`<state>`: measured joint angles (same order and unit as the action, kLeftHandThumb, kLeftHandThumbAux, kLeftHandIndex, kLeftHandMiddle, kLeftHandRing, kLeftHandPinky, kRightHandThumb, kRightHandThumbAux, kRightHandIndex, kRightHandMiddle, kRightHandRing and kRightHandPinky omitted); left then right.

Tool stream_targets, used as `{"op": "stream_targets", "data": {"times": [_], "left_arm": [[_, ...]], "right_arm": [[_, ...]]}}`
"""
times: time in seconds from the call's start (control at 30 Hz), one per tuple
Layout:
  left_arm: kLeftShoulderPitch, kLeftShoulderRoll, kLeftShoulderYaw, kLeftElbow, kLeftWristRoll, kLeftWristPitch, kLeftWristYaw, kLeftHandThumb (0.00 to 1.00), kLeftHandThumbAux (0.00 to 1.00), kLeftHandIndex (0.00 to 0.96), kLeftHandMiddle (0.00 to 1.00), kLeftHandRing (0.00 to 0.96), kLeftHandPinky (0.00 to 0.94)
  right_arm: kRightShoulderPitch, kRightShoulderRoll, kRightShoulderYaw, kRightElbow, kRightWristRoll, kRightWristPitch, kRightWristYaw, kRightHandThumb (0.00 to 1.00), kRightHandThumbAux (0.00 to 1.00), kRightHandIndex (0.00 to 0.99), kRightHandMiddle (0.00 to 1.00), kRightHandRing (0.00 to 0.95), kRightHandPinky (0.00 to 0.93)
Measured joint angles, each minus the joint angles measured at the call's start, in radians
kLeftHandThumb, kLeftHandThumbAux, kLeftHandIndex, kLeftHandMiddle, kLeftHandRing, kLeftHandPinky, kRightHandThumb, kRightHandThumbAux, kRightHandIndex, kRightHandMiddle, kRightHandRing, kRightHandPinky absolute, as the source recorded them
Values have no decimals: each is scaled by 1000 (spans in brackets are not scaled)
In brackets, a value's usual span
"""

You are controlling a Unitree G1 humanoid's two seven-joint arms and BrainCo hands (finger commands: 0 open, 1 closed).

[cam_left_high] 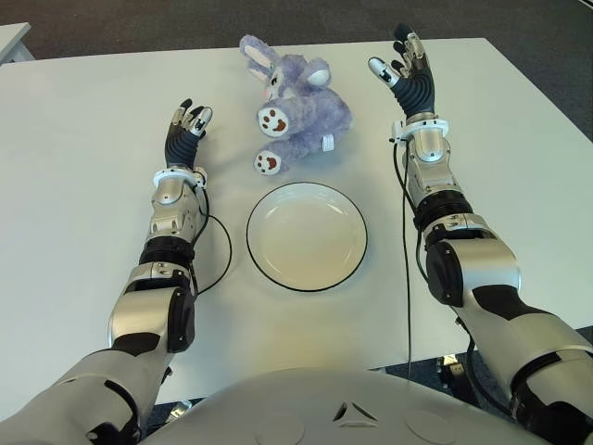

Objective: Put the doll into the plate.

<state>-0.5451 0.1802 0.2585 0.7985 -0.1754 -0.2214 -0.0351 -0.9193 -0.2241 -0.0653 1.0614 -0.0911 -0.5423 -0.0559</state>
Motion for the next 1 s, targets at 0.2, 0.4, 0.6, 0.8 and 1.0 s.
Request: {"op": "stream_targets", "data": {"times": [0.2,0.4,0.6,0.8,1.0], "left_arm": [[-1,-1,-2,1,1,-1,3,0,510,1,163,143,59],[-5,-1,-2,7,1,-2,6,0,510,5,162,141,56],[-8,-2,-2,10,0,-4,6,0,507,6,162,139,47],[-13,-2,-2,19,0,-7,6,0,502,7,166,145,48],[-18,-2,-2,28,0,-11,6,0,499,1,154,134,42]], "right_arm": [[-6,-15,24,0,-27,-2,5,130,505,0,0,0,0],[-17,-37,55,0,-63,-2,9,114,459,0,0,0,0],[-28,-60,93,-5,-106,-6,7,78,396,0,0,0,0],[-31,-80,122,-6,-129,-11,17,52,355,0,0,0,0],[-40,-100,144,-2,-148,-19,37,24,322,0,0,0,0]]}}
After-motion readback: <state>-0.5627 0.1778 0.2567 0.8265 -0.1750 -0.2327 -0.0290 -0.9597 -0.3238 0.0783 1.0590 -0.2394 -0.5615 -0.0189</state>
